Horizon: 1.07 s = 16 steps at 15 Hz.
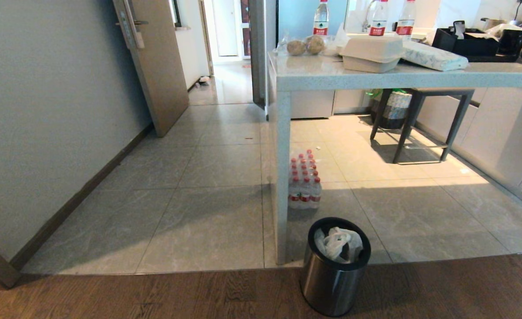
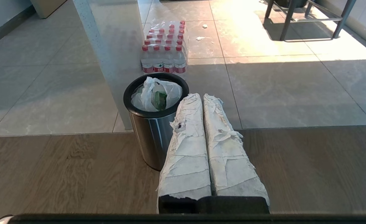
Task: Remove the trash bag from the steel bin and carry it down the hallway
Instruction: Place the outer trash can on the ground
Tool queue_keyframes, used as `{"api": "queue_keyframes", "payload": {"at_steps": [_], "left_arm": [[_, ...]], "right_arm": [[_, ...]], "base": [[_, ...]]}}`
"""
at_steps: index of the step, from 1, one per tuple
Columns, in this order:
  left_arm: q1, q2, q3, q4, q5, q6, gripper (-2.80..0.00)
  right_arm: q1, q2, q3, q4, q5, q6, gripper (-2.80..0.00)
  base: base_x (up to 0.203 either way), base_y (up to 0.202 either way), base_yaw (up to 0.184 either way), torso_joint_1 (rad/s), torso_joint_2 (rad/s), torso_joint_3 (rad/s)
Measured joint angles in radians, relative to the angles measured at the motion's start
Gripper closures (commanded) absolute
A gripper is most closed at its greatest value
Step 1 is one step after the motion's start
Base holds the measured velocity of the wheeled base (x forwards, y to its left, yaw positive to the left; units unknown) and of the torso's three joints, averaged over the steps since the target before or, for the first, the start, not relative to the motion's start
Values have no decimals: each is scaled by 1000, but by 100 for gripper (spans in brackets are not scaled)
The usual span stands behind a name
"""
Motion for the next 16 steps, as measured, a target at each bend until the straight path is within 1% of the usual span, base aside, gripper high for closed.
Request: {"api": "queue_keyframes", "payload": {"at_steps": [11,16], "left_arm": [[0,0,0,1,1,-4,0],[0,0,0,1,0,-5,0]], "right_arm": [[1,0,0,0,-1,6,0],[0,0,0,0,-1,5,0]], "base": [[0,0,0,0,0,0],[0,0,0,1,2,-141]]}}
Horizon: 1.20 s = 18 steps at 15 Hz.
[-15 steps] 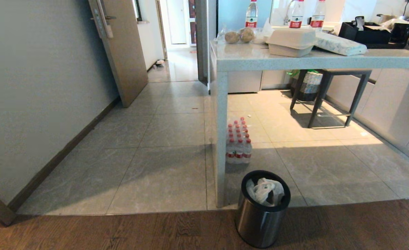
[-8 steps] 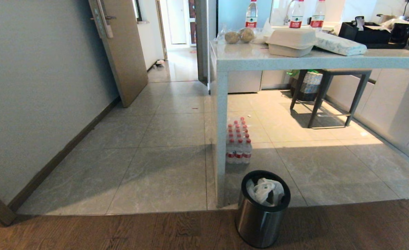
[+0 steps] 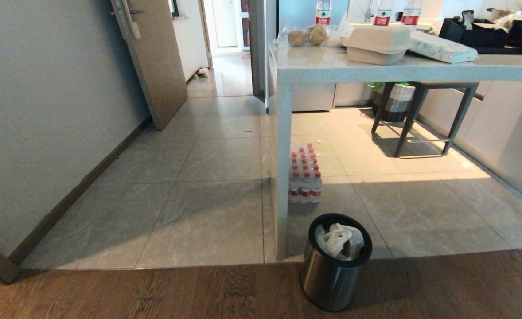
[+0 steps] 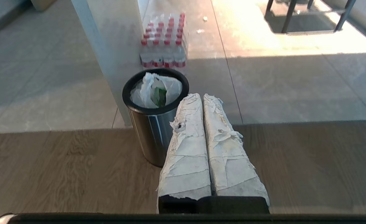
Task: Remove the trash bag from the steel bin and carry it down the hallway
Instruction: Place the outer trash can on the ground
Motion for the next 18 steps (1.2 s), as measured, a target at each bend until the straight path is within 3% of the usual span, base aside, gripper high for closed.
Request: {"api": "queue_keyframes", "payload": {"at_steps": [18], "left_arm": [[0,0,0,-1,0,-1,0]], "right_arm": [[0,0,0,0,2,-6,0]], "base": [[0,0,0,1,3,-196]]}}
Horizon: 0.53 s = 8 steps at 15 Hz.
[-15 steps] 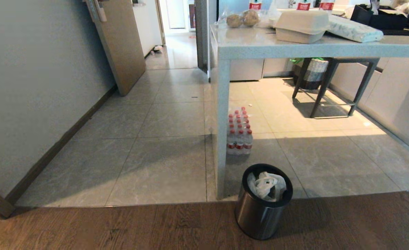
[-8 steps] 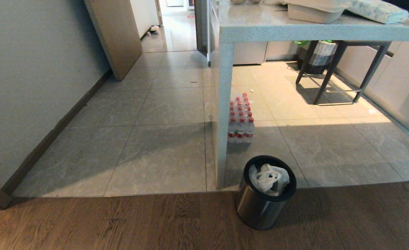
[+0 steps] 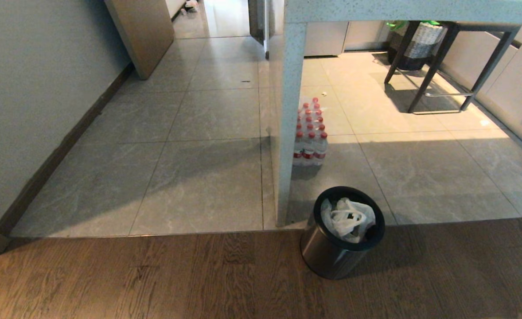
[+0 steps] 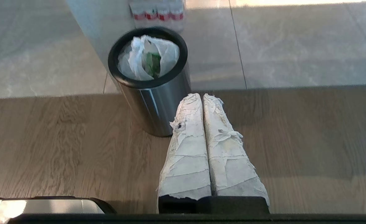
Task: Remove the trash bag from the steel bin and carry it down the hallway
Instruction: Place the outer trash can on the ground
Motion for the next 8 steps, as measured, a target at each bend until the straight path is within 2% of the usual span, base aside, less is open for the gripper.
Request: {"api": "queue_keyframes", "payload": {"at_steps": [8], "left_arm": [[0,0,0,0,0,-2,0]], "right_arm": [[0,0,0,0,0,-1,0]], "base": [[0,0,0,3,2,-198]]}}
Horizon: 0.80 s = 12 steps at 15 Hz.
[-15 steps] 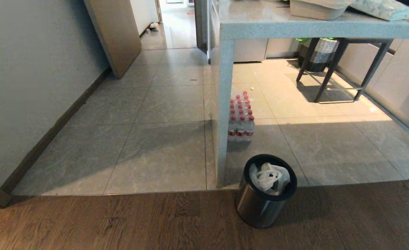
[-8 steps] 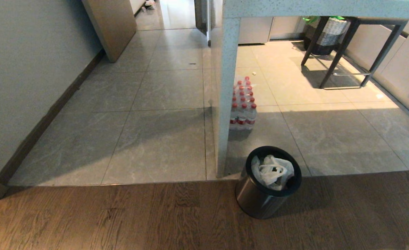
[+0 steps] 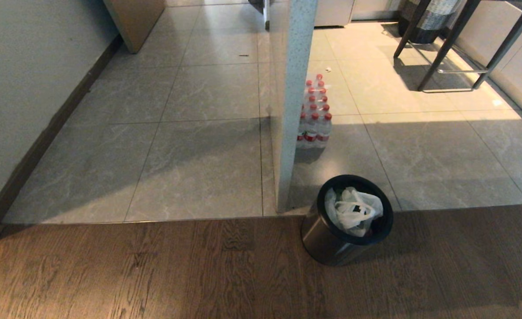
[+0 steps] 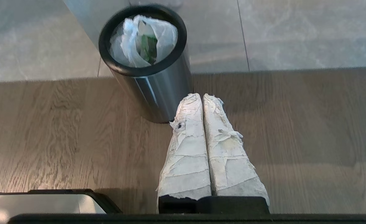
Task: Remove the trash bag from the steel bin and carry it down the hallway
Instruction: Place the outer trash can on the ground
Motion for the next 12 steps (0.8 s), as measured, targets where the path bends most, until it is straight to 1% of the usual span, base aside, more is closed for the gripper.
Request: {"api": "queue_keyframes", "payload": {"at_steps": [7,12], "left_arm": [[0,0,0,0,0,0,0],[0,0,0,0,1,2,0]], "right_arm": [[0,0,-1,2,0,1,0],[1,0,-4,2,-5,14,0]], "base": [[0,0,0,3,4,-195],[0,0,0,1,2,-38]]}}
